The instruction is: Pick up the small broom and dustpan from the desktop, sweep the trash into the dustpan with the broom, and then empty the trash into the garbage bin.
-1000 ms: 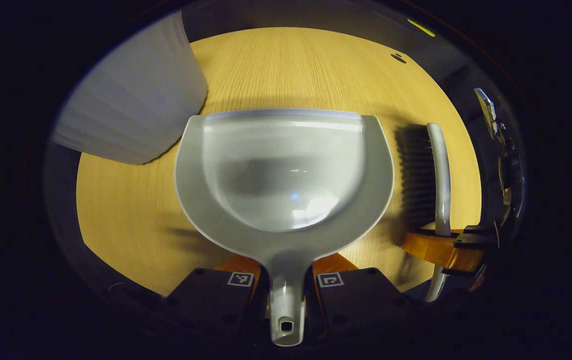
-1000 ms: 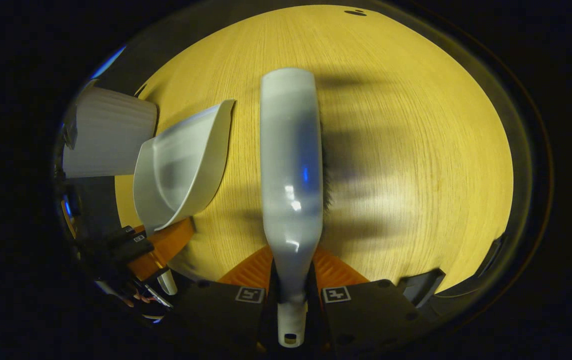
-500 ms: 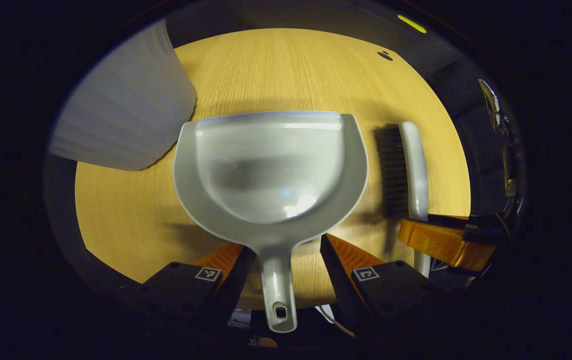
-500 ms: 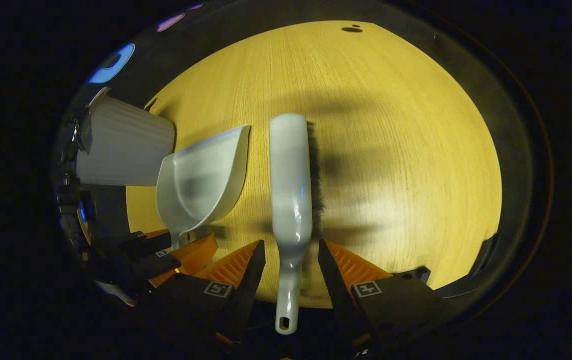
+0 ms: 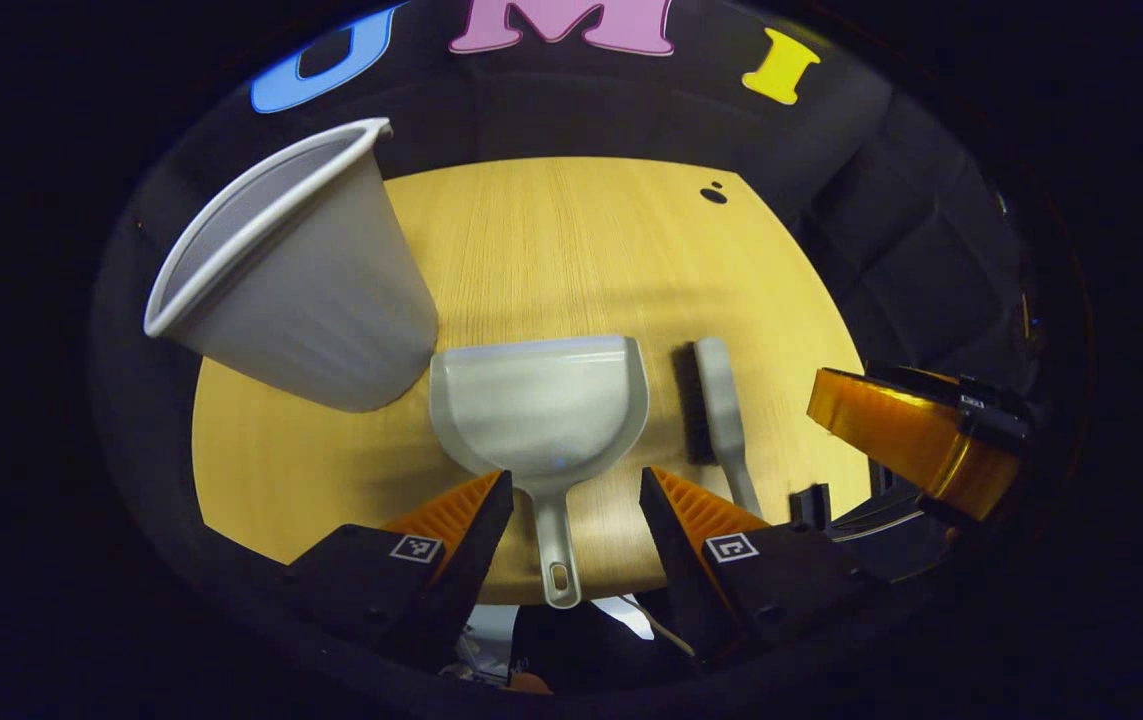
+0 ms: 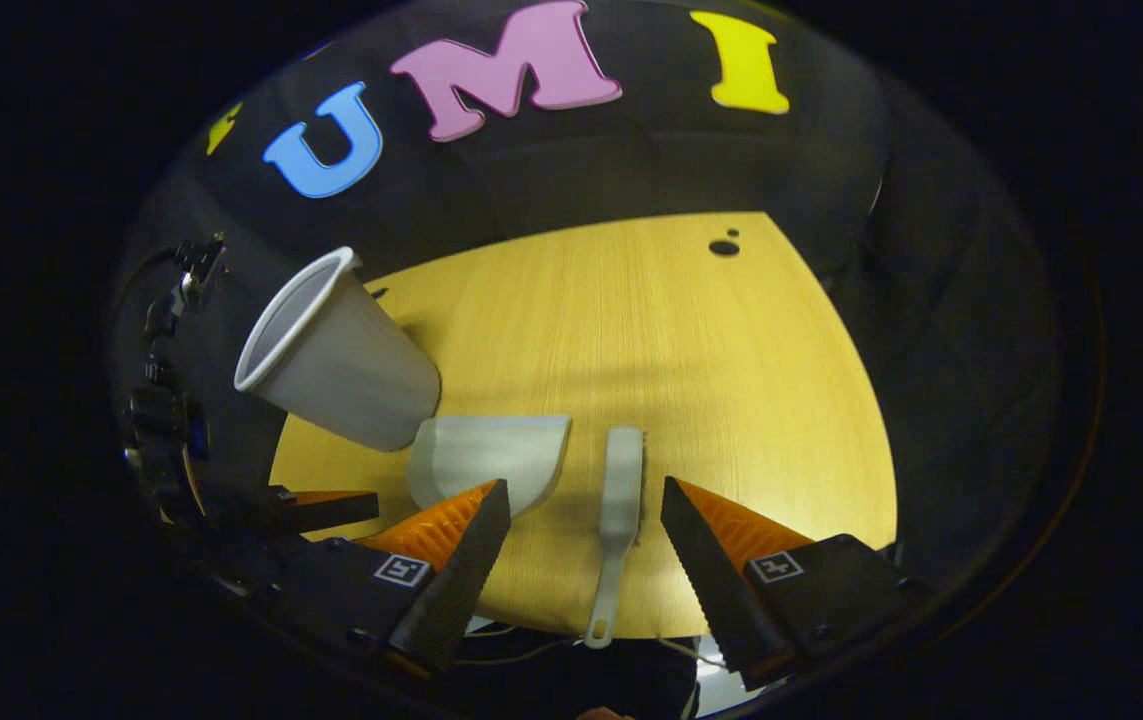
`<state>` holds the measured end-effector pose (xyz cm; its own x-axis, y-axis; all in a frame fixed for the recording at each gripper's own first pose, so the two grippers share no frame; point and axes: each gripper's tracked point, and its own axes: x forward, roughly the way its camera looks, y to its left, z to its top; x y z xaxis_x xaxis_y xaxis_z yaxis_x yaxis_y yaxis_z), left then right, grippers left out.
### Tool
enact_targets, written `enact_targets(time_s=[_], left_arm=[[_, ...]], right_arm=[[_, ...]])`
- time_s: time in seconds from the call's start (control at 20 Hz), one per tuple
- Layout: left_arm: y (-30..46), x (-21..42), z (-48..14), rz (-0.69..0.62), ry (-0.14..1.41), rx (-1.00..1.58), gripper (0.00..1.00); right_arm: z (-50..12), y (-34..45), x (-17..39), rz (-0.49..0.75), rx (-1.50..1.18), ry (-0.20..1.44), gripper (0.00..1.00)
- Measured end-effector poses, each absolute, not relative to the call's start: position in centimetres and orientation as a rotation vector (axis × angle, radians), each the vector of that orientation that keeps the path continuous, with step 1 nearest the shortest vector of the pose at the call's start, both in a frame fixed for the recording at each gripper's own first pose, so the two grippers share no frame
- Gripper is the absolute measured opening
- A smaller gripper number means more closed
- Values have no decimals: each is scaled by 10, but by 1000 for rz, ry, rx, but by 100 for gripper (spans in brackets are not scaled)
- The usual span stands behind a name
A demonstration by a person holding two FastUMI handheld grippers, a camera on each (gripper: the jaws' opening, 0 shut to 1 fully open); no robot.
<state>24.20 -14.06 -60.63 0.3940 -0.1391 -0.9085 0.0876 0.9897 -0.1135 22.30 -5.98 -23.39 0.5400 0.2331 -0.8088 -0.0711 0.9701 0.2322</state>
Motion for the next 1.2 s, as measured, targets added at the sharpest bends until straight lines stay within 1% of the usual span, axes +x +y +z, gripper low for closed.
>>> enact_targets(time_s=[0.2, 0.3, 0.5, 0.65, 0.8, 0.85, 0.9, 0.95, 1.0, 1.05, 1.2], left_arm=[[-127, 259, -543, -118, 890, -19, 78], [-122, 261, -513, -110, 755, -5, 78], [-121, 250, -490, -69, 464, 31, 77], [-122, 253, -494, -56, 350, 23, 77], [-119, 254, -488, -57, 229, -18, 77], [-118, 256, -483, -48, 160, -18, 77], [-118, 256, -480, -38, 103, -17, 75], [-118, 253, -476, -28, 71, -11, 73], [-119, 250, -472, -24, 45, -11, 73], [-121, 248, -467, -28, 28, -9, 75], [-116, 241, -459, -15, 6, -16, 75]], right_arm=[[-166, -61, 264, 175, 75, 645, 99], [-138, -62, 274, 167, 21, 519, 98], [-44, -61, 281, 136, 80, 260, 98], [11, -74, 287, 65, 30, 80, 98], [40, -72, 280, 52, 13, -24, 98], [52, -70, 278, 52, 1, -56, 100], [62, -68, 276, 56, -13, -85, 97], [67, -66, 275, 59, -27, -108, 97], [67, -63, 273, 64, -33, -119, 97], [64, -60, 272, 72, -34, -116, 97], [56, -52, 268, 91, -25, -91, 97]])
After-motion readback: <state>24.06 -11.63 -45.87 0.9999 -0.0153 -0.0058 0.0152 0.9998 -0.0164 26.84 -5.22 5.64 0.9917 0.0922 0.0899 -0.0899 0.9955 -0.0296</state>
